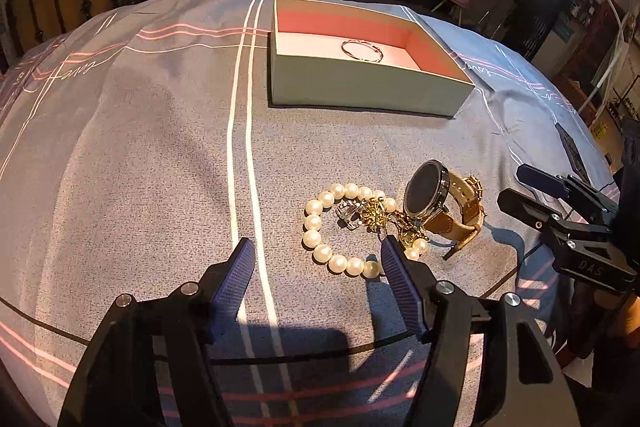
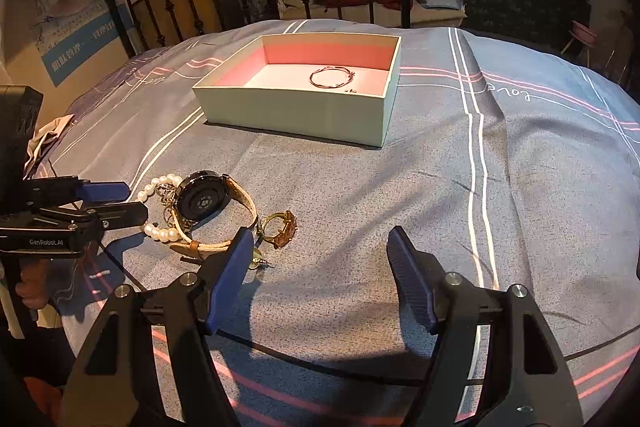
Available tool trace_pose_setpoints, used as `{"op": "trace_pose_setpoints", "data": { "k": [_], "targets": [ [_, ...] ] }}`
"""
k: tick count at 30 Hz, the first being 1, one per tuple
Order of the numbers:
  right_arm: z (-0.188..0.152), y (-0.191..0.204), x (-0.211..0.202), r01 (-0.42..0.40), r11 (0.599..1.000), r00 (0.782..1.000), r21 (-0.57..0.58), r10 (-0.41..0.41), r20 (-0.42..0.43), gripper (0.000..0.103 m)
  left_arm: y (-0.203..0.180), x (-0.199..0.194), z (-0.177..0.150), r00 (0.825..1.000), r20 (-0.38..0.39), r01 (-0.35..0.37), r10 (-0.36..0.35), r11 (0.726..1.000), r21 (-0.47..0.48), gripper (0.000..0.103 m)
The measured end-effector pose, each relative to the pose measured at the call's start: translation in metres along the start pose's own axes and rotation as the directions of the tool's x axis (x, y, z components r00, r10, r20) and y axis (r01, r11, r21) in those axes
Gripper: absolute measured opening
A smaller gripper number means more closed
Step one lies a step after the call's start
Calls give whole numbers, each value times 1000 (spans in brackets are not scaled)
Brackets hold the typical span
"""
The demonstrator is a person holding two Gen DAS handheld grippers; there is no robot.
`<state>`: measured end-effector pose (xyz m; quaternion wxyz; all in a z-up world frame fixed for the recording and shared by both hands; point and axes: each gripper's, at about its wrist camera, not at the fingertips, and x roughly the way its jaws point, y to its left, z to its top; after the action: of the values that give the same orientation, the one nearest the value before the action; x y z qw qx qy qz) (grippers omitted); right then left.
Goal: Organize jewelry
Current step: 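Open both grippers over the box and pull them back to the pile, then grasp the pearl bracelet with the left gripper while the right gripper grasps the gold ring, then carry the pearl bracelet and gold ring into the box and release both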
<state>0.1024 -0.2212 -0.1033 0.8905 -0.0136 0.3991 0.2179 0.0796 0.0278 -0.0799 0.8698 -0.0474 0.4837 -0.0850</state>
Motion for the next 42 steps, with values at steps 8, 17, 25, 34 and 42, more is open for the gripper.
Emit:
{"op": "trace_pose_setpoints", "data": {
  "k": [8,17,25,34,42],
  "targets": [
    [0,3,1,31,999,1000,-21,-31,-1,70,-10,13,5,996,-5,-93,94,993,79,33],
    [2,-1,11,59,997,997,-47,-61,-41,64,-13,10,8,999,37,-5,3,998,60,9],
    [12,18,25,27,989,997,-147,-37,-70,49,-18,-13,36,991,120,63,-67,997,36,9],
    [16,35,41,3,974,995,-226,-26,-100,34,-30,-22,66,982,151,104,-111,993,54,9],
    [18,32,37,-4,979,996,-204,-14,-84,24,-32,-21,68,984,149,97,-103,994,48,9]
  ]
}}
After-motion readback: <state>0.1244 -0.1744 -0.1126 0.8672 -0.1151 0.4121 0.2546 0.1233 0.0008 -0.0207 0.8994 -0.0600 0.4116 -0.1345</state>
